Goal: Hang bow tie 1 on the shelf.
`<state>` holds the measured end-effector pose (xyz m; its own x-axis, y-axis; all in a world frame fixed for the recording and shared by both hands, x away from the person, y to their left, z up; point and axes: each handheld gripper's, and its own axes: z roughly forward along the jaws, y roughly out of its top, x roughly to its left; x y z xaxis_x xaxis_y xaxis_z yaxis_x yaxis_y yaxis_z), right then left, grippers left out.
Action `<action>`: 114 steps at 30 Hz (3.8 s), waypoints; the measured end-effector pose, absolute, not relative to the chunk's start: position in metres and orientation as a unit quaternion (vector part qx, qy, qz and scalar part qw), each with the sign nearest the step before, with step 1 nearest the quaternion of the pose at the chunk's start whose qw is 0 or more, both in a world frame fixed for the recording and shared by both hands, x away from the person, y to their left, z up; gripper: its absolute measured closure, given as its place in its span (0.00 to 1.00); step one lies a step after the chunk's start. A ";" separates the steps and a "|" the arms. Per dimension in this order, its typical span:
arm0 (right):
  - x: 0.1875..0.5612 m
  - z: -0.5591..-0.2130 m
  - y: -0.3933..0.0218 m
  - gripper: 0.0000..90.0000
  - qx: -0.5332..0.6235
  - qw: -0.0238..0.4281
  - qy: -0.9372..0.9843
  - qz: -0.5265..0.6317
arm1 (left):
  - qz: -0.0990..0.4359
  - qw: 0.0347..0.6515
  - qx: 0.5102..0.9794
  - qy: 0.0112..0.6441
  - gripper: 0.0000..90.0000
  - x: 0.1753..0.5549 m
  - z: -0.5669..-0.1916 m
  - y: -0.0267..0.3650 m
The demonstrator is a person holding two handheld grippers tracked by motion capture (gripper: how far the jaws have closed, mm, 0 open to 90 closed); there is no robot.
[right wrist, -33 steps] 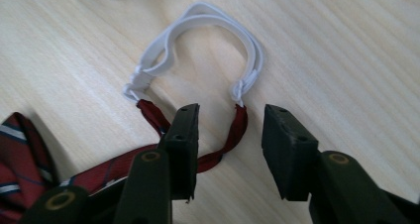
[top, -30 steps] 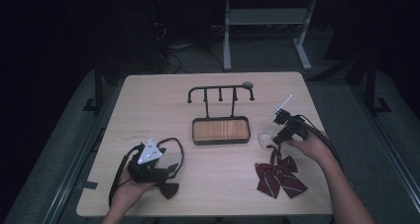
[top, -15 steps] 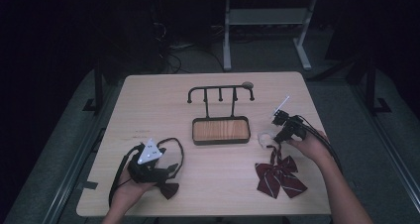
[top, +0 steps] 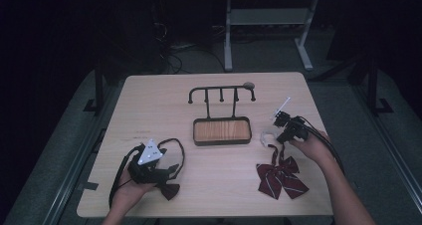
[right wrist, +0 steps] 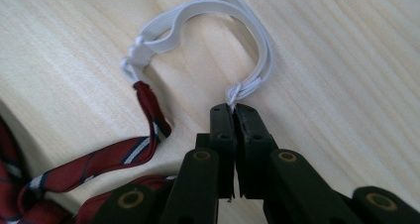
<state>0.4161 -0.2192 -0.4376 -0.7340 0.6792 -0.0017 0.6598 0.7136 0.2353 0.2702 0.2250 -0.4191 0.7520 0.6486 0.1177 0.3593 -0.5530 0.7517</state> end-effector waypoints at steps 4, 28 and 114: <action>0.414 -0.432 -0.220 0.97 0.360 0.039 0.924 0.120 | 0.195 0.370 0.860 0.293 0.37 0.270 -0.419 0.225; 0.389 -0.381 -0.227 0.97 0.319 0.015 0.926 0.202 | 0.194 0.369 0.860 0.294 0.37 0.270 -0.420 0.224; 0.375 -0.270 -0.197 0.97 0.235 0.027 0.937 0.257 | 0.193 0.369 0.861 0.293 0.37 0.271 -0.420 0.226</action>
<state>0.3755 -0.1973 -0.2697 -0.8882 0.4540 0.0697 0.4262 0.7580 0.4937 0.2714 0.2257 -0.4203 0.7533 0.6474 0.1157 0.3626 -0.5557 0.7482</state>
